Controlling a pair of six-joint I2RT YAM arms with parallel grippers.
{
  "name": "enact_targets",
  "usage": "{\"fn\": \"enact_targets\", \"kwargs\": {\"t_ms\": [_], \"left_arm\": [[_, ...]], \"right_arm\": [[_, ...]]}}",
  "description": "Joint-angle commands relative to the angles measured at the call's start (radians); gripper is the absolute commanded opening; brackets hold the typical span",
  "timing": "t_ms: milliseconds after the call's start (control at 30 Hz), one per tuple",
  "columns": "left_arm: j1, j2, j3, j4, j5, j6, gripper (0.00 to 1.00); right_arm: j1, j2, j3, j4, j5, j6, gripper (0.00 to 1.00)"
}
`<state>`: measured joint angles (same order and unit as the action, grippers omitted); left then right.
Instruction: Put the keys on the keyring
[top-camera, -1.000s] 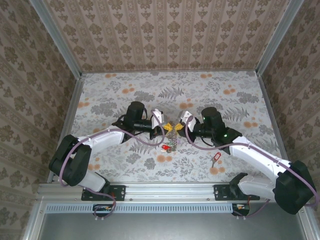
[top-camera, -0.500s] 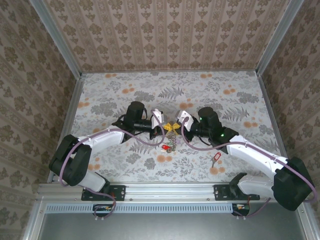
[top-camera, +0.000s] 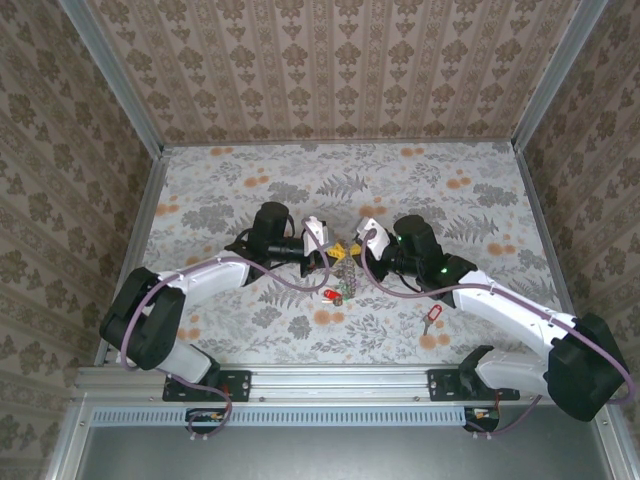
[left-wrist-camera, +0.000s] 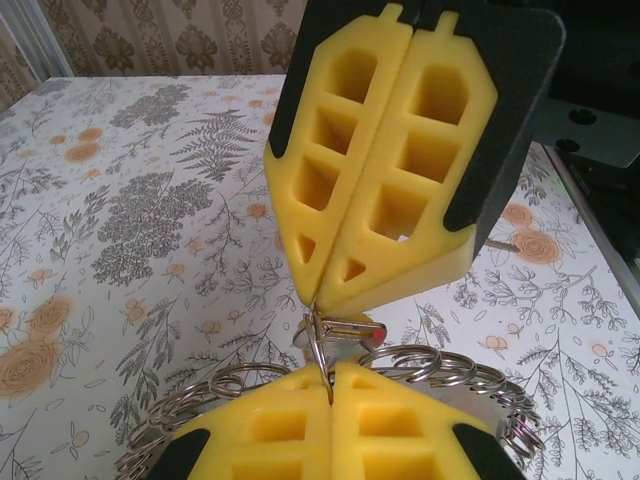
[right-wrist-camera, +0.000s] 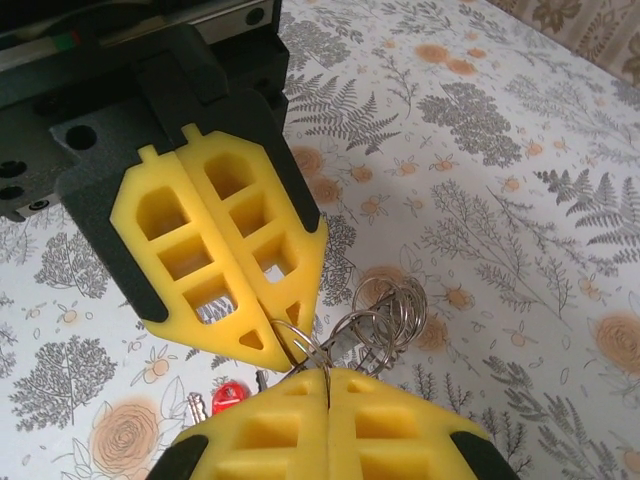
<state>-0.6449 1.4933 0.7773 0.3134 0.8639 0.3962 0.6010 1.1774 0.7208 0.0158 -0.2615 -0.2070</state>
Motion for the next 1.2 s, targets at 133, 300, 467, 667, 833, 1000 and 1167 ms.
{"fn": "enact_targets", "kwargs": {"t_ms": [133,300,467,667,833,1000,1167], "left_arm": [[-0.007,0.017,-0.009,0.104,0.043,-0.020,0.00],[-0.007,0.027,-0.018,0.126,0.040,-0.027,0.00],[-0.008,0.028,-0.023,0.138,0.035,-0.031,0.00],[-0.009,0.029,-0.024,0.141,0.032,-0.036,0.00],[-0.008,0.031,-0.023,0.145,0.040,-0.043,0.00],[-0.009,0.030,-0.020,0.142,0.065,-0.048,0.00],[-0.008,0.030,-0.017,0.137,0.078,-0.057,0.00]], "right_arm": [[-0.045,0.021,0.045,-0.066,0.015,0.142,0.04],[-0.064,0.036,0.041,-0.067,-0.033,0.167,0.12],[-0.074,0.030,0.038,-0.089,0.002,0.154,0.22],[-0.079,-0.017,0.039,-0.103,0.007,0.080,0.29],[-0.079,-0.045,0.017,-0.071,-0.109,-0.114,0.30],[-0.079,-0.018,0.042,-0.079,-0.189,-0.262,0.30],[-0.079,0.039,0.092,-0.096,-0.225,-0.298,0.30]]}}
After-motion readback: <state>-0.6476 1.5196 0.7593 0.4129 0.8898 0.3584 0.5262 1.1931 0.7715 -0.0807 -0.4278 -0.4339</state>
